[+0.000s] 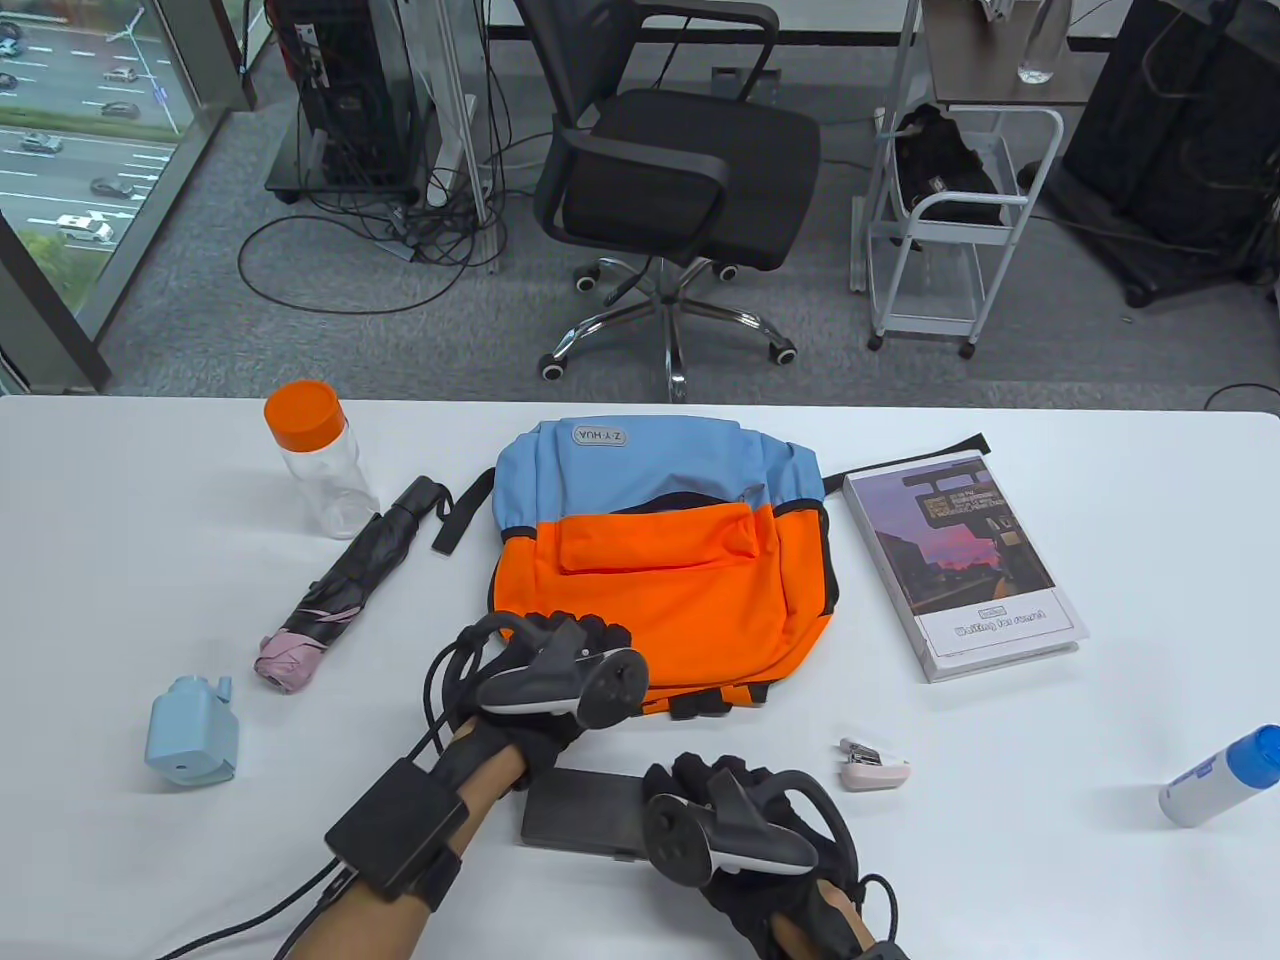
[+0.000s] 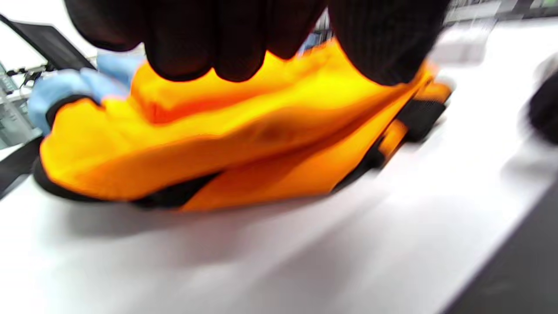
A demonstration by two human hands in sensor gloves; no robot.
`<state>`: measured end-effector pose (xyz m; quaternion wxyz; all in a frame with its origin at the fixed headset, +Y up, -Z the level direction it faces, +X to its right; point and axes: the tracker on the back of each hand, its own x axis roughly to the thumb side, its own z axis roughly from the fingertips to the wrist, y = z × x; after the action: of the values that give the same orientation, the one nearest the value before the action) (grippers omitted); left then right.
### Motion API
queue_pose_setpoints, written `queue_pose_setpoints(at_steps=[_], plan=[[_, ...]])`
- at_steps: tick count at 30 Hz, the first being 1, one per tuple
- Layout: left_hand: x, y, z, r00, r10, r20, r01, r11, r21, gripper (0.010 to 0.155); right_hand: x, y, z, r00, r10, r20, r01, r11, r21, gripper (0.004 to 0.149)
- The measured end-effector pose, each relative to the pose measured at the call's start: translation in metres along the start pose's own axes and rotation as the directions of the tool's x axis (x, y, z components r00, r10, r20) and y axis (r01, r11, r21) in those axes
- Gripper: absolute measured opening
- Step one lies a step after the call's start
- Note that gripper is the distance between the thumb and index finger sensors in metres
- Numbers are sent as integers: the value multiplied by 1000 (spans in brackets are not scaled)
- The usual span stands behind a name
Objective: Pack school bag
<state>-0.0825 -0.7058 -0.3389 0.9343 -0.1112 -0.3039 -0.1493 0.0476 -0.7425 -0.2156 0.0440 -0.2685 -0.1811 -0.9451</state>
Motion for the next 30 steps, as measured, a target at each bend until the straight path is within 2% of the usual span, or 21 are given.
queue_pose_setpoints(at_steps=[1,3,6,7,9,12,14,16,17,19,22,25,27,28,30], plan=[[0,-6,-10,999,-54,-9,53,997,-48,88,1,0,0,1000,10,1,-10,1000,5,70],[-2,-12,-25,996,-84,-33,83,996,-30,83,2,-1,0,1000,29,7,-29,999,36,73],[-4,-3,-28,998,-30,-53,32,999,27,54,2,1,0,998,68,9,-69,996,58,80],[-7,9,-25,996,-57,-62,62,994,85,49,2,3,0,996,92,-1,-92,992,88,84],[-12,33,-20,990,-104,-93,116,984,134,47,3,4,0,991,135,0,-134,984,116,86],[-18,77,-9,965,-191,-178,234,936,263,46,9,4,-1,978,208,-16,-201,961,190,92],[-26,104,-3,955,-166,-245,248,900,358,45,13,2,-1,963,267,40,-270,954,132,92],[-36,120,-3,961,-69,-266,178,894,411,45,12,-5,2,973,222,60,-226,972,69,89],[-41,127,-3,962,-35,-269,165,863,477,45,10,-13,6,983,174,65,-176,984,28,88],[-49,136,-3,958,32,-284,125,846,519,44,4,-29,16,993,101,61,-100,995,-24,84],[-64,148,1,949,195,-247,-1,786,618,44,-6,-53,39,999,19,44,-13,991,-133,79],[-76,154,6,938,262,-228,-55,760,648,44,-20,-75,57,999,-52,-11,48,971,-235,80],[-84,158,11,937,274,-219,-66,751,657,44,-36,-89,53,993,-110,-44,91,950,-299,82],[-87,159,12,936,276,-218,-68,750,658,43,-42,-93,45,988,-146,-48,126,947,-296,82],[-92,161,11,936,288,-203,-90,753,652,44,-56,-105,21,966,-218,-136,177,948,-263,81]])
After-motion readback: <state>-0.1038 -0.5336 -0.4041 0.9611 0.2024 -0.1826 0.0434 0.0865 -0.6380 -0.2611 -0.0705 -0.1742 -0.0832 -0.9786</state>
